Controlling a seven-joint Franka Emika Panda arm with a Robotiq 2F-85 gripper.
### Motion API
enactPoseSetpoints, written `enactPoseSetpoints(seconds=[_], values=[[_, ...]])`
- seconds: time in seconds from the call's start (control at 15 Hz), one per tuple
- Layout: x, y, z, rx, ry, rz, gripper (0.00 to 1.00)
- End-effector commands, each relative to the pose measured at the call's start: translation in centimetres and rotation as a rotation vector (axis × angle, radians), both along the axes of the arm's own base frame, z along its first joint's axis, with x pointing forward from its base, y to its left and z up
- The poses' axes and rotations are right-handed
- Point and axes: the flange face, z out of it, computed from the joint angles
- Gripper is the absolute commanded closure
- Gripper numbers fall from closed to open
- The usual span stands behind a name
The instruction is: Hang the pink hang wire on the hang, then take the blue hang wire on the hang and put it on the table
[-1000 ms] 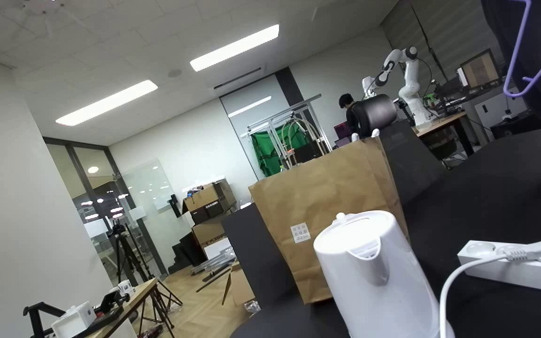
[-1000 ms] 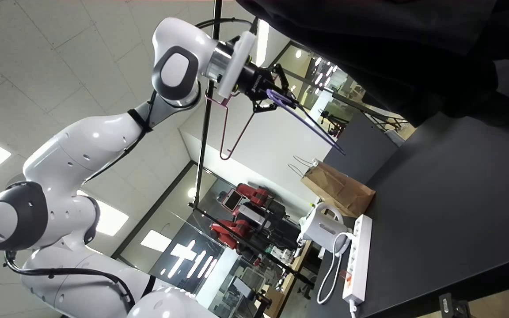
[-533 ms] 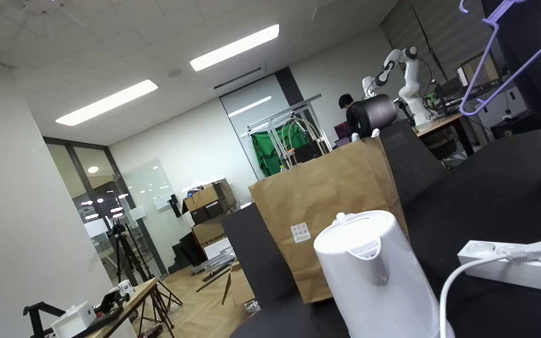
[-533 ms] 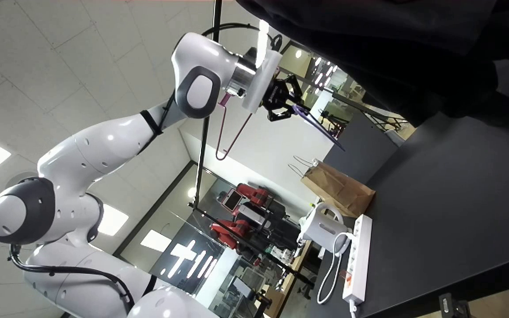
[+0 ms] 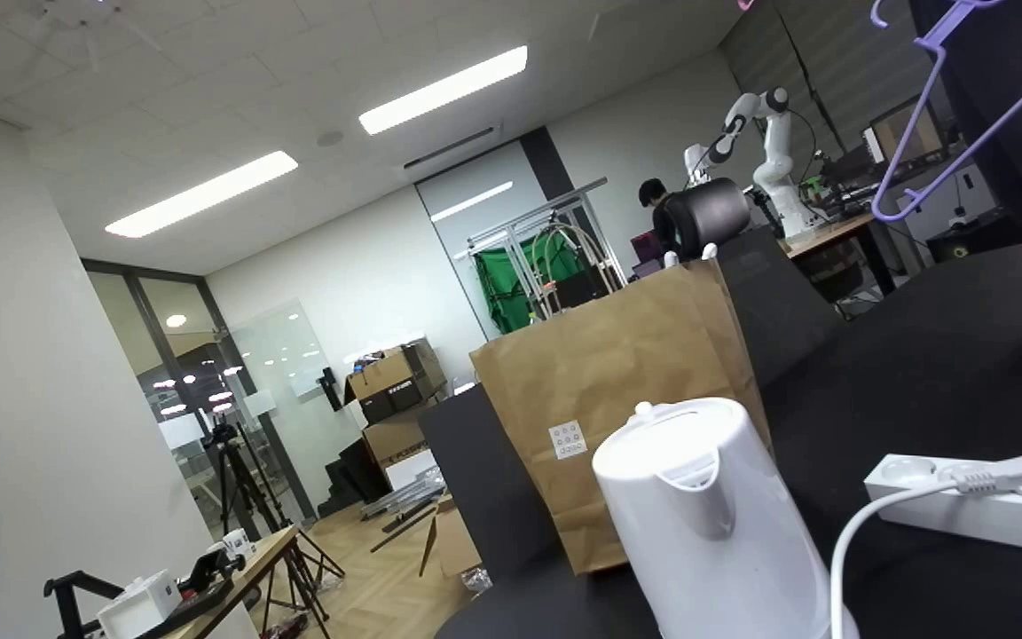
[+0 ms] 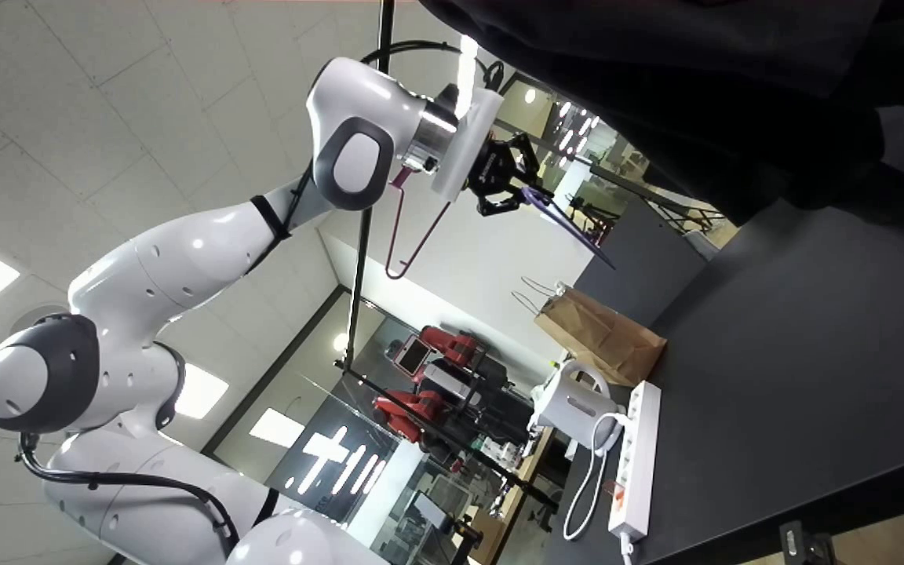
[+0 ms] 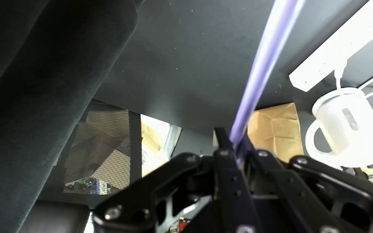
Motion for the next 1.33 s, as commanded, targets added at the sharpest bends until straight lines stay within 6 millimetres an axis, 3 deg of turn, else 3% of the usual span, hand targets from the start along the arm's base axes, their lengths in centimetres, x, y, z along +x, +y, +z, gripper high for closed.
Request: enactPoseSetpoints(seconds=[0.0, 0.47, 0.53, 0.6, 0.87, 1.27], values=[[0.0, 0.0, 0.1, 0.000, 0.001, 0.000, 0.92], [0.0, 0.0, 0.1, 0.000, 0.001, 0.000, 0.92], [0.0, -0.1, -0.1, -0.012, -0.043, -0.014, 0.98], [0.1, 0.0, -0.4, -0.006, -0.058, -0.027, 0.98], [0.3, -0.1, -2.6, 0.000, -0.137, -0.114, 0.98], [0.9, 0.7, -8.4, 0.001, -0.275, -0.263, 0.98]])
